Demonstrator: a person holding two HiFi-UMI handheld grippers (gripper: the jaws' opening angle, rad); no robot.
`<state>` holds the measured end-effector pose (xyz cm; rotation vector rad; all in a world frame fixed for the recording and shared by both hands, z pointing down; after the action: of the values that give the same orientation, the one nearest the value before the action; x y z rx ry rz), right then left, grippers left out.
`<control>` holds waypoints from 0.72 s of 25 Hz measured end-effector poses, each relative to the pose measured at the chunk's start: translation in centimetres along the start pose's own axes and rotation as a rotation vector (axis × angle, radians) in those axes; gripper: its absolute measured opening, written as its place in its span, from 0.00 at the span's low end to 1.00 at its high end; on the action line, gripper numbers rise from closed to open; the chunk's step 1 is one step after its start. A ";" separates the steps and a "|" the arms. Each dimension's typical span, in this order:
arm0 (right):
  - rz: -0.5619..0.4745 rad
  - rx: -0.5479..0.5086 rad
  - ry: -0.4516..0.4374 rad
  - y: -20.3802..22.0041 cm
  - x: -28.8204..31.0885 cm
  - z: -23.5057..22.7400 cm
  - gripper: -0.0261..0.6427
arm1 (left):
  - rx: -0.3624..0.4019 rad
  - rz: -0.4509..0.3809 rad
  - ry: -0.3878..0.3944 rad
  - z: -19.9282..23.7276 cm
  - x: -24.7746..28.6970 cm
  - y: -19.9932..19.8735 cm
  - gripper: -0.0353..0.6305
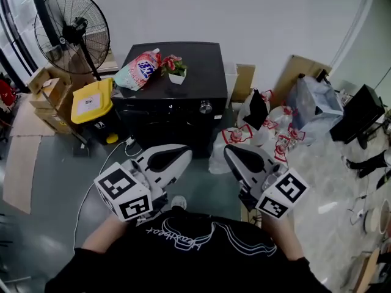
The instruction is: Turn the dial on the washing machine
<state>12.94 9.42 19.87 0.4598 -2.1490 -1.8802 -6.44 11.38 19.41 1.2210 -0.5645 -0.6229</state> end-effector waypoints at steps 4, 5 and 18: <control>-0.005 0.003 0.000 0.1 -0.7 0.2 0.04 | -0.001 0.001 -0.007 -0.5 0.1 0.4 0.06; -0.007 0.006 -0.001 0.1 -0.8 0.2 0.04 | 0.001 0.002 -0.008 -0.5 0.1 0.5 0.06; -0.006 -0.028 -0.002 -0.4 -1.0 0.4 0.04 | 0.013 -0.021 -0.036 -0.8 -0.1 0.6 0.06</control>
<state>13.75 10.19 19.48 0.4588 -2.1217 -1.9128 -5.86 12.11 19.83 1.2308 -0.5871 -0.6606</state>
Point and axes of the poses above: the fingertips, and each gripper's own axes: x forward along the fingers, z to its left, y out of its underside, the point moved 7 cm from there along -x, backward along the fingers, and after that the axes turned 9 degrees about -y, right-handed, at the moved point
